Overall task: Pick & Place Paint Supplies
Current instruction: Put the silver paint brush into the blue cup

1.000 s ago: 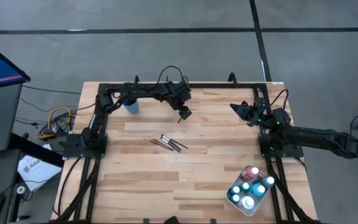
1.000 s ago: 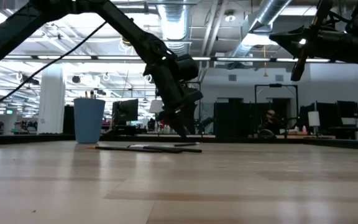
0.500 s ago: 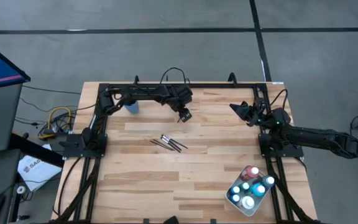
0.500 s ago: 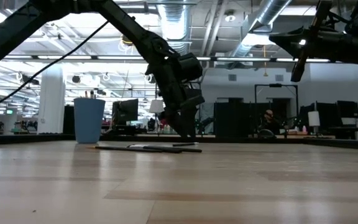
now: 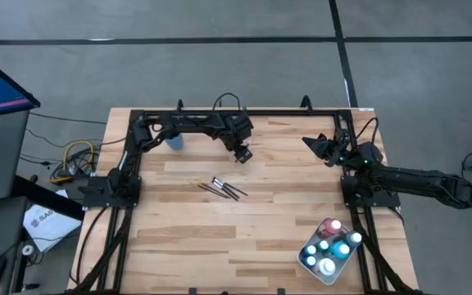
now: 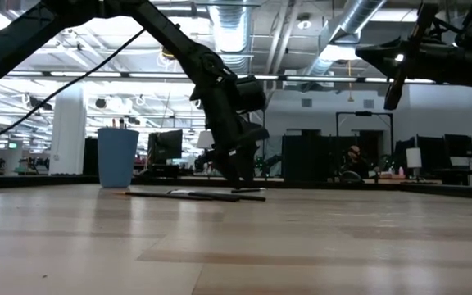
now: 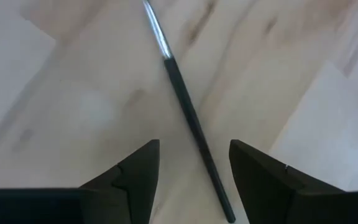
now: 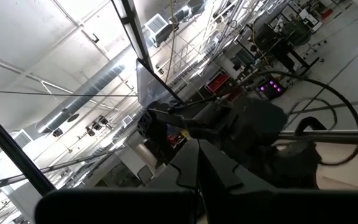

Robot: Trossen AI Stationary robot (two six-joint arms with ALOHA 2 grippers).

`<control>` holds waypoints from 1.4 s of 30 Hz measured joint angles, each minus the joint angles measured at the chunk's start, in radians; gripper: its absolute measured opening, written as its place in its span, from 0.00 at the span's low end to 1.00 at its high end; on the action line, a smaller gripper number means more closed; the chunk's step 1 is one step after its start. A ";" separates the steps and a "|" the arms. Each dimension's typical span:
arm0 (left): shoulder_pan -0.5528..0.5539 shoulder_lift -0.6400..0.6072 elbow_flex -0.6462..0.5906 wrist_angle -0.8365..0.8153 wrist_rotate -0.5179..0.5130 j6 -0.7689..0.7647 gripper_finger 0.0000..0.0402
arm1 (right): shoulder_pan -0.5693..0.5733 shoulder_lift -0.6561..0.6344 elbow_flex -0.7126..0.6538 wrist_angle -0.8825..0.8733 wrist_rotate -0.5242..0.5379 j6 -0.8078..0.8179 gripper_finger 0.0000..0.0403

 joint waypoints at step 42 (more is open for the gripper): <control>-0.065 -0.382 -0.299 0.130 -0.019 -0.159 0.00 | 0.003 0.000 0.000 -0.013 -0.008 0.038 0.00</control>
